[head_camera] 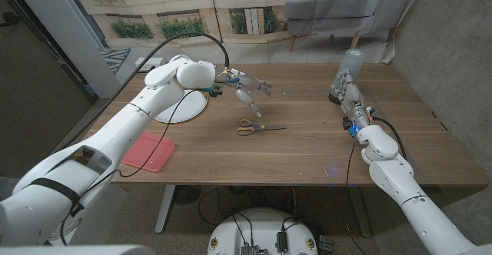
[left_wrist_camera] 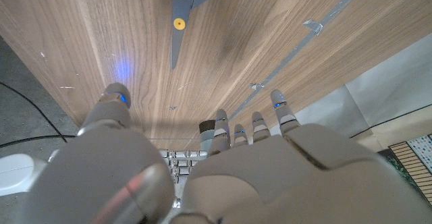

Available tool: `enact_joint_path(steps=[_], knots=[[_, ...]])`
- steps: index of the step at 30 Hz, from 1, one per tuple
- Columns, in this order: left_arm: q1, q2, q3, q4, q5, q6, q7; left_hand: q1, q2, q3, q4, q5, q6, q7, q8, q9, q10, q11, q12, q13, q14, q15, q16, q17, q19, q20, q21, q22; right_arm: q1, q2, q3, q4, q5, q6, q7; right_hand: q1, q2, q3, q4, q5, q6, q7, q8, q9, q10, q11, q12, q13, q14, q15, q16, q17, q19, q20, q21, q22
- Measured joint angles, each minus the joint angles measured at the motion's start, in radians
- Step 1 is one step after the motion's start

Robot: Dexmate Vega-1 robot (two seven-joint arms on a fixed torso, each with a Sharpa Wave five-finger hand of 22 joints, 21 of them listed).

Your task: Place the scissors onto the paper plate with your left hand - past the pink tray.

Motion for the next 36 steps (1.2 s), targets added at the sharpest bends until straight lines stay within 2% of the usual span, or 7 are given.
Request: enact_joint_path(steps=[2,7,11,17,23,28,36], knots=[[-0.002,0.0,0.003,0.0,0.007,-0.002,-0.001,0.003,0.003,0.0,0.0,0.0,0.0,0.0,0.0,0.0,0.0,0.0,0.0,0.0,0.0,0.0,0.0,0.0,0.0,0.0,0.007,0.0,0.001,0.0,-0.001,0.002,0.0,0.0,0.001,0.0,0.0,0.0,0.0,0.0,0.0,0.0,0.0,0.0,0.0,0.0,0.0,0.0,0.0,0.0,0.0,0.0,0.0,0.0,0.0,0.0],[-0.009,0.001,0.016,-0.005,0.016,-0.004,-0.003,0.017,0.004,-0.002,-0.002,-0.012,0.006,0.001,-0.003,0.0,0.04,0.007,0.024,0.0,0.0,0.0,0.019,-0.004,0.0,-0.036,0.033,0.01,0.005,0.001,-0.002,0.008,0.0,-0.001,0.005,0.0,0.0,0.0,0.0,0.0,0.0,0.0,0.0,0.0,0.0,0.0,0.0,0.0,0.0,0.0,0.0,0.0,0.0,0.0,0.0,0.0],[-0.014,0.002,0.024,-0.009,0.046,-0.006,-0.013,0.028,0.001,-0.005,-0.006,-0.021,0.01,-0.005,-0.018,0.0,0.072,0.002,0.035,0.0,0.001,-0.001,0.043,-0.005,0.0,-0.035,0.045,0.01,0.008,0.003,-0.003,0.012,0.0,-0.001,0.007,0.0,0.0,0.0,0.0,0.0,0.0,0.0,0.0,0.0,0.0,0.0,0.0,0.0,0.0,0.0,0.0,0.0,0.0,0.0,0.0,0.0],[-0.02,0.002,0.035,-0.011,0.079,-0.007,-0.033,0.036,0.009,-0.01,-0.01,-0.024,0.016,-0.017,-0.018,0.0,0.125,-0.017,0.053,0.0,0.02,-0.012,0.05,-0.009,0.002,-0.015,0.045,0.005,0.011,0.007,-0.004,0.019,0.001,-0.001,0.007,0.0,0.0,0.0,0.0,0.0,0.0,0.0,0.0,0.0,0.0,0.0,0.0,0.0,0.0,0.0,0.0,0.0,0.0,0.0,0.0,0.0],[-0.028,0.001,0.048,-0.012,0.103,-0.005,-0.053,0.039,0.013,-0.014,-0.006,-0.031,0.047,-0.011,-0.018,0.0,0.176,-0.033,0.073,0.0,0.027,-0.018,0.05,-0.009,0.0,-0.013,0.045,-0.003,0.011,0.008,-0.004,0.022,0.001,-0.001,0.007,0.0,0.0,0.0,0.0,0.0,0.0,0.0,0.0,0.0,0.0,0.0,0.0,0.0,0.0,0.0,0.0,0.0,0.0,0.0,0.0,0.0],[-0.034,-0.001,0.055,-0.012,0.103,-0.005,-0.053,0.051,0.015,-0.014,-0.006,-0.034,0.067,-0.013,-0.018,0.0,0.197,-0.036,0.078,0.0,0.028,-0.029,0.05,-0.009,0.001,-0.014,0.045,-0.007,0.011,0.008,-0.004,0.022,0.001,-0.001,0.007,0.0,0.0,0.0,0.0,0.0,0.0,0.0,0.0,0.0,0.0,0.0,0.0,0.0,0.0,0.0,0.0,0.0,0.0,0.0,0.0,0.0],[-0.038,-0.002,0.063,-0.012,0.126,0.005,-0.088,0.076,0.039,-0.01,-0.01,-0.039,0.077,-0.006,-0.018,0.0,0.199,-0.038,0.078,0.005,0.034,-0.035,0.05,-0.014,0.004,-0.017,0.045,-0.012,0.003,0.008,-0.001,0.021,0.001,0.0,0.007,0.0,0.0,0.0,0.0,0.0,0.0,0.0,0.0,0.0,0.0,0.0,0.0,0.0,0.0,0.0,0.0,0.0,0.0,0.0,0.0,0.0]])
